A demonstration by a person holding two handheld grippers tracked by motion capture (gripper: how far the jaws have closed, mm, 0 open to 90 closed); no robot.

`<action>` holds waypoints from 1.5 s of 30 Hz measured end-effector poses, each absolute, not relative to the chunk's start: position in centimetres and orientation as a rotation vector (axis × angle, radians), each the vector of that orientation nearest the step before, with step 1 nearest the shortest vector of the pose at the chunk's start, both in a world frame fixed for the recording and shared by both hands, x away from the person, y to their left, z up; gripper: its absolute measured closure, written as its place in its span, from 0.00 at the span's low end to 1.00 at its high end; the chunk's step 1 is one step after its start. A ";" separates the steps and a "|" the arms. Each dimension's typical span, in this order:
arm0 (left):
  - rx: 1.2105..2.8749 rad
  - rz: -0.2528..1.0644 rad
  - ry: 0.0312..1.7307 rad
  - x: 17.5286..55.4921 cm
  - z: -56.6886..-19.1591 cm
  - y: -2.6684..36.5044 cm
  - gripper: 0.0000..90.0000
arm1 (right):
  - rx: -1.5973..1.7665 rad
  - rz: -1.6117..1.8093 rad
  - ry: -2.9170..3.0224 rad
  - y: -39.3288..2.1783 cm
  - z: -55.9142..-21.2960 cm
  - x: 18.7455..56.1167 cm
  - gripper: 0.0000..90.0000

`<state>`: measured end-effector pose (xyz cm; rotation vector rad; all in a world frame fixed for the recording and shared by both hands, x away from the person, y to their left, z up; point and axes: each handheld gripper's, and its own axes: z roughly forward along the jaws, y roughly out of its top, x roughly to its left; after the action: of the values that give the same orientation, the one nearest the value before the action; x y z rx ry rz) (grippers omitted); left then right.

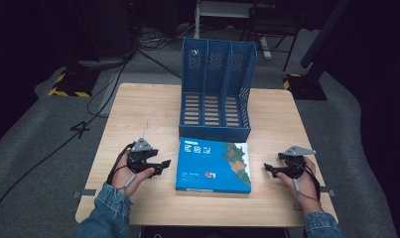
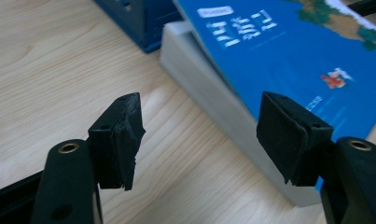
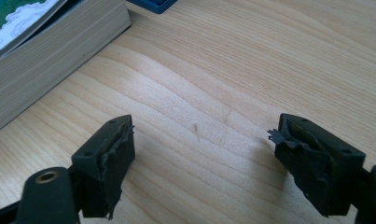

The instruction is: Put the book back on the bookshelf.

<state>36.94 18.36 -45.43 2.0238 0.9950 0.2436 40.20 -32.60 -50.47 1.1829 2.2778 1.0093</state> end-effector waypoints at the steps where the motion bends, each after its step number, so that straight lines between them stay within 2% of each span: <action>1: 2.016 0.250 0.981 37.0 -45.4 18.0 0.35 | 1.184 1.009 2.277 -32.6 -50.5 40.2 0.23; 4: 1.954 0.241 0.962 37.6 -46.1 16.5 0.34 | 1.186 1.009 2.276 -32.6 -50.5 40.1 0.23; 13: 1.987 0.133 1.013 39.5 -48.0 14.4 0.35 | 1.186 1.010 2.275 -32.5 -50.5 40.0 0.23; 23: 2.022 0.102 1.037 40.5 -49.0 13.4 0.27 | 1.188 1.009 2.274 -32.5 -50.5 40.0 0.23; 32: 1.985 0.042 1.043 40.8 -49.5 13.5 0.27 | 1.189 1.010 2.273 -32.5 -50.5 40.0 0.23; 37: 1.978 0.034 1.051 40.8 -49.6 13.5 0.27 | 1.183 1.012 2.275 -32.4 -50.4 39.9 0.27; 43: 1.970 0.039 1.046 40.7 -49.7 13.6 0.27 | 1.168 0.993 2.339 -31.3 -49.6 39.5 0.39; 45: 1.968 0.038 1.044 40.7 -49.7 13.6 0.27 | 1.133 1.023 2.355 -30.6 -48.9 39.2 0.39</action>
<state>40.71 13.59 -49.71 1.9684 1.0443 0.0381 39.15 -30.65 -48.95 1.1334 2.3549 1.0229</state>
